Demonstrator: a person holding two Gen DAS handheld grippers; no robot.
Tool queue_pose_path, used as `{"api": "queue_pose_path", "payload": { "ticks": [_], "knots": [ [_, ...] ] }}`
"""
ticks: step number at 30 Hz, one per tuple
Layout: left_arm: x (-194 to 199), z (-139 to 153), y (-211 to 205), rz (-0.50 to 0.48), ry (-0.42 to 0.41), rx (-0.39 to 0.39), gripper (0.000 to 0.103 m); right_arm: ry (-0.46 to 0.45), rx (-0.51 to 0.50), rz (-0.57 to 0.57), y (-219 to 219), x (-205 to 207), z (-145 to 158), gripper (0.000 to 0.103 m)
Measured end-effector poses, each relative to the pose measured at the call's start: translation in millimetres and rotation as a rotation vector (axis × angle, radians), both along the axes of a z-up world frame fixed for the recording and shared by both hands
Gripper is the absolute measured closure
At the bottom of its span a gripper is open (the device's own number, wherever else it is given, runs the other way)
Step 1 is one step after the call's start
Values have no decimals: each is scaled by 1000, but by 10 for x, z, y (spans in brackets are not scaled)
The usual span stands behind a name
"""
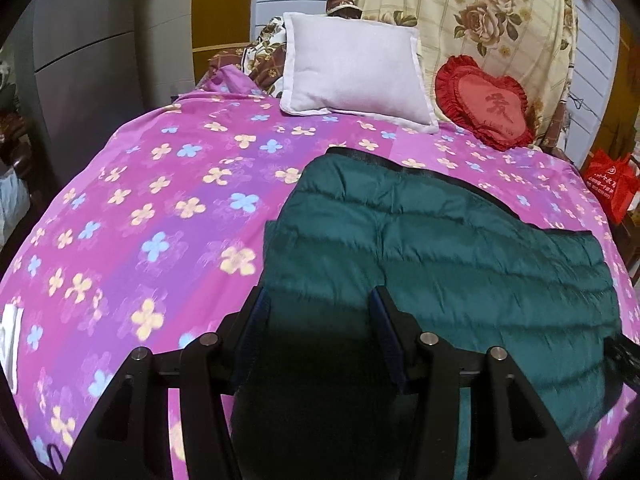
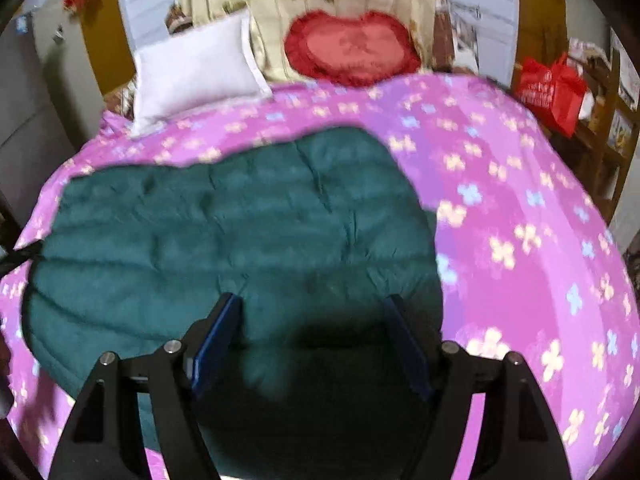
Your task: Fold large clothes
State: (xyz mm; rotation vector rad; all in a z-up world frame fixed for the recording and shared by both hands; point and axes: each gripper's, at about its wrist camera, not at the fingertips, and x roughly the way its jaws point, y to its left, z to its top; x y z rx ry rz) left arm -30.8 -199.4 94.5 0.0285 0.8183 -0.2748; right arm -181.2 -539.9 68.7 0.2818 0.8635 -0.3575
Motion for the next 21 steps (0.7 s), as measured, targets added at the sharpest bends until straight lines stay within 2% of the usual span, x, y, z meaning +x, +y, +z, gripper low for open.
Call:
{"api": "queue_pose_path", "payload": {
  "ticks": [3, 5, 7, 12, 21],
  "knots": [
    [-100, 17, 35, -10, -4, 5, 59, -5, -15, -11, 60, -34, 88, 24],
    [-146, 21, 57, -17, -4, 7, 59, -27, 11, -4, 97, -82, 159, 10],
    [-186, 29, 74, -20, -5, 6, 59, -47, 16, 7, 144, -142, 232, 4],
    [-214, 10, 105, -22, 7, -3, 59, -50, 33, 18, 169, -244, 296, 4],
    [-83, -71, 123, -20, 34, -27, 59, -55, 40, -44, -105, -265, 210, 1]
  ]
}}
